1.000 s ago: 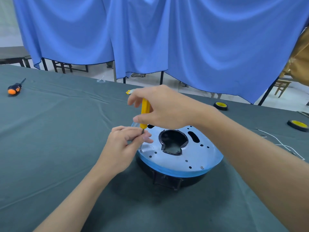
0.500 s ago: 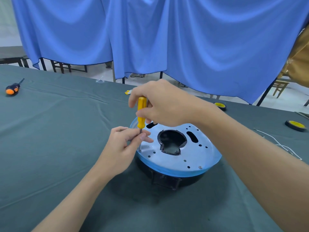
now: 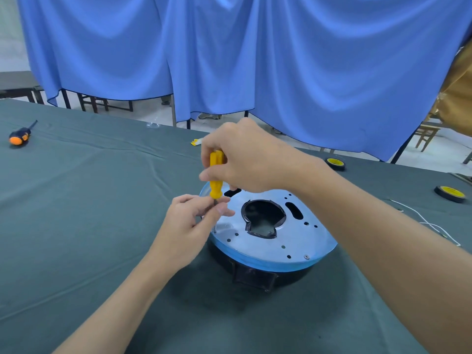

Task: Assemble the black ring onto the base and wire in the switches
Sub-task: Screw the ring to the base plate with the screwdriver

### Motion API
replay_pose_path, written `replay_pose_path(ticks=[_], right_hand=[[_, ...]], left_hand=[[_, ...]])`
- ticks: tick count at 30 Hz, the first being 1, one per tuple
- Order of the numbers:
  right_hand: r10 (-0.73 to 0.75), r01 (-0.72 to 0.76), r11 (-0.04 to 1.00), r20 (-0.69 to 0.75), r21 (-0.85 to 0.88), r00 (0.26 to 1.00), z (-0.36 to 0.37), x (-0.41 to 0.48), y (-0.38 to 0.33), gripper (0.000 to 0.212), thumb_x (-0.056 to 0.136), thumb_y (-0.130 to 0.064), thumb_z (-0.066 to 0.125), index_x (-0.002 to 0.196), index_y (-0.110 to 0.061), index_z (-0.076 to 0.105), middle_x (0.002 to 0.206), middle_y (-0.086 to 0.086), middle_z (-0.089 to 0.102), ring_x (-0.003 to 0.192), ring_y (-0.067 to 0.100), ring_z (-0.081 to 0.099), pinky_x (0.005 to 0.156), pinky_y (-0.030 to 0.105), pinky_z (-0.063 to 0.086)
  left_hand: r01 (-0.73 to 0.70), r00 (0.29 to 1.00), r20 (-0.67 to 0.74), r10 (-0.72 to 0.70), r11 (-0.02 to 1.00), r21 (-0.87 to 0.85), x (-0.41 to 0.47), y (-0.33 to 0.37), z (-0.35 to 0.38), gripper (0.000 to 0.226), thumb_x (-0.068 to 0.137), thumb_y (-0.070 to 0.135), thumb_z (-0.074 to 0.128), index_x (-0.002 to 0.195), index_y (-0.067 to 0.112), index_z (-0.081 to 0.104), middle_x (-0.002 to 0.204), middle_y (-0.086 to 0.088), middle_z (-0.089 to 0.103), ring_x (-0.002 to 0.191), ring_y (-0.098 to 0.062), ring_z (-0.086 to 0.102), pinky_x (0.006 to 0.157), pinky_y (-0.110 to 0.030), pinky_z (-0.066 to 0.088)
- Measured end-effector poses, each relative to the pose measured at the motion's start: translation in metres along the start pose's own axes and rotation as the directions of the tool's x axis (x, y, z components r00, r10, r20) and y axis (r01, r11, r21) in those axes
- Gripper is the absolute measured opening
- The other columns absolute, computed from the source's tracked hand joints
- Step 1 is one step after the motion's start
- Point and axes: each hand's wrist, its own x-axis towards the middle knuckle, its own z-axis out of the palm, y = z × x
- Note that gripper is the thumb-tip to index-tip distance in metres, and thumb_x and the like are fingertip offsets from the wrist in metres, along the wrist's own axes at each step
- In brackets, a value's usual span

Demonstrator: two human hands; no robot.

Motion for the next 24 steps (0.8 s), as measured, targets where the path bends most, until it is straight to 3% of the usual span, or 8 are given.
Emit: replay_pose_path(ticks=[2,4,8,10,13,16,21,24], right_hand=[[0.056,-0.059,0.995,-0.046,-0.083,0.997,0.006,0.004,0.0,0.034,0.089,-0.043,0.062,0.067,-0.021,0.049,0.064,-0.003,0.044,0.061,0.003,0.035,0.05,0.024,0.028],[0.072,-0.081,0.99,-0.076,-0.112,0.994,0.01,0.006,-0.001,0.042,0.091,-0.048,0.057,0.065,-0.017,0.044,0.064,0.0,0.041,0.06,0.011,0.035,0.049,0.027,0.023],[-0.008,0.011,0.998,0.045,-0.067,0.999,0.004,0.003,0.0,0.018,0.09,-0.037,0.061,0.098,-0.021,0.06,0.079,-0.007,0.056,0.078,0.008,0.048,0.064,0.026,0.039],[-0.025,0.027,0.999,0.056,-0.031,0.998,-0.001,0.001,0.001,0.01,0.089,-0.028,0.064,0.097,-0.023,0.062,0.076,-0.01,0.055,0.071,-0.001,0.046,0.064,0.024,0.041],[0.054,-0.053,0.998,0.003,-0.022,0.999,0.002,0.001,0.004,0.022,0.088,-0.038,0.065,0.076,-0.022,0.055,0.072,-0.002,0.052,0.062,-0.002,0.04,0.059,0.028,0.042],[0.104,-0.108,0.99,-0.048,-0.091,0.993,0.009,0.004,0.005,0.04,0.09,-0.045,0.059,0.064,-0.02,0.042,0.064,0.001,0.043,0.059,0.007,0.036,0.051,0.027,0.028],[-0.02,0.025,0.997,0.072,-0.067,0.997,0.0,0.001,0.004,0.014,0.088,-0.03,0.064,0.099,-0.021,0.062,0.085,-0.013,0.06,0.074,0.001,0.051,0.065,0.02,0.037],[-0.004,0.006,1.0,0.067,-0.03,0.998,-0.002,0.0,0.005,0.005,0.089,-0.023,0.064,0.087,-0.019,0.06,0.065,-0.01,0.058,0.064,-0.013,0.052,0.066,0.025,0.049]], left_hand=[[0.002,0.996,-0.087,-0.002,1.0,0.001,0.001,0.0,0.0,0.012,0.087,0.019,0.071,0.082,0.029,0.076,0.089,0.035,0.069,0.106,-0.001,0.053,0.1,-0.036,0.042],[-0.005,0.996,-0.084,0.006,1.0,0.008,0.002,0.0,0.0,0.015,0.089,0.015,0.07,0.08,0.024,0.076,0.083,0.032,0.071,0.104,-0.012,0.057,0.098,-0.042,0.044],[-0.007,0.999,0.04,0.007,1.0,-0.017,0.003,-0.001,-0.002,0.022,0.098,0.014,0.056,0.089,0.026,0.072,0.091,0.025,0.074,0.112,-0.024,0.058,0.1,-0.048,0.043],[0.008,0.998,0.059,-0.007,1.0,-0.015,0.003,-0.003,-0.002,0.025,0.1,0.016,0.053,0.092,0.029,0.073,0.096,0.026,0.073,0.118,-0.026,0.055,0.102,-0.045,0.042],[0.034,0.999,-0.041,-0.035,0.999,-0.025,0.002,-0.002,0.0,0.015,0.091,0.02,0.068,0.086,0.031,0.076,0.089,0.032,0.071,0.111,-0.006,0.055,0.099,-0.038,0.044],[-0.034,0.998,-0.06,0.035,0.999,0.016,0.0,-0.001,0.001,0.015,0.088,0.015,0.07,0.079,0.026,0.075,0.076,0.038,0.067,0.093,0.016,0.055,0.101,-0.034,0.036],[-0.045,0.995,0.093,0.039,0.997,0.066,0.003,-0.003,-0.002,0.024,0.101,0.022,0.048,0.098,0.027,0.072,0.095,0.036,0.069,0.113,0.006,0.047,0.107,-0.028,0.03],[-0.041,0.998,0.047,0.039,0.999,0.034,0.002,-0.003,0.0,0.017,0.096,0.021,0.059,0.093,0.02,0.075,0.094,0.037,0.068,0.104,0.011,0.053,0.106,-0.029,0.031]])
